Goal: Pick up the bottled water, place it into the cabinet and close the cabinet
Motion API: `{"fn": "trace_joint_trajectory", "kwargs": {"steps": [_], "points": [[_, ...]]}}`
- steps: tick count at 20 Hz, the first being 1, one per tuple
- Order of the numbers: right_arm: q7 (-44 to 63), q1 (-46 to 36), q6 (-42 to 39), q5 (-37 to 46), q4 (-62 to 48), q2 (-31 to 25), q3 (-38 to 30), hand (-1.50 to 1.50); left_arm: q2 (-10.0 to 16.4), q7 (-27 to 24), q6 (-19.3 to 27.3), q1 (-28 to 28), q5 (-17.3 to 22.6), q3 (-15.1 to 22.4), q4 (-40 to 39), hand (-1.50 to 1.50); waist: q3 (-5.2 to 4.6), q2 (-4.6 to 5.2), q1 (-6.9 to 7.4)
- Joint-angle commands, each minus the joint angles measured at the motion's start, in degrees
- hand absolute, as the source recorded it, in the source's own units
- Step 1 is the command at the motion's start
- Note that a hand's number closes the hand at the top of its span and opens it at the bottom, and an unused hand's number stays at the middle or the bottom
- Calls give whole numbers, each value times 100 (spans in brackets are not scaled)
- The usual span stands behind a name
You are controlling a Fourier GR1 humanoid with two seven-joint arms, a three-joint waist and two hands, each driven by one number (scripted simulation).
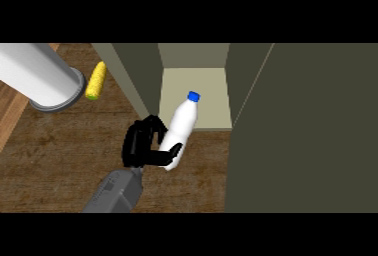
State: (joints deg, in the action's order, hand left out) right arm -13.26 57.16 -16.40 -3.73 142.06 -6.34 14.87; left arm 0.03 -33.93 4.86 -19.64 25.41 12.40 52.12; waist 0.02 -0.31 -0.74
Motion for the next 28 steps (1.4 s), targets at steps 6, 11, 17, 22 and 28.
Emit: {"fn": "trace_joint_trajectory", "kwargs": {"steps": [6,11,17,22,28], "points": [[324,-34,-30,-649,510,-117,-436,-150,-3,735,1799,-823,275,1216,579,150,-4,29,-58],[307,-384,-34,-853,318,-86,-675,-150,-3,1227,2189,-2083,135,911,-170,150,-1,57,-66],[232,-184,-261,-977,336,-174,-827,-150,-3,1382,2509,-2952,518,773,-1195,150,-3,73,-156],[107,-421,-287,-945,113,-75,-898,-150,-3,1192,2345,-3553,541,578,-2303,150,-4,115,-235],[189,-378,-366,-966,317,-114,-946,-150,-1,1102,2946,-4000,34,704,-3355,150,-5,144,-291]]}}
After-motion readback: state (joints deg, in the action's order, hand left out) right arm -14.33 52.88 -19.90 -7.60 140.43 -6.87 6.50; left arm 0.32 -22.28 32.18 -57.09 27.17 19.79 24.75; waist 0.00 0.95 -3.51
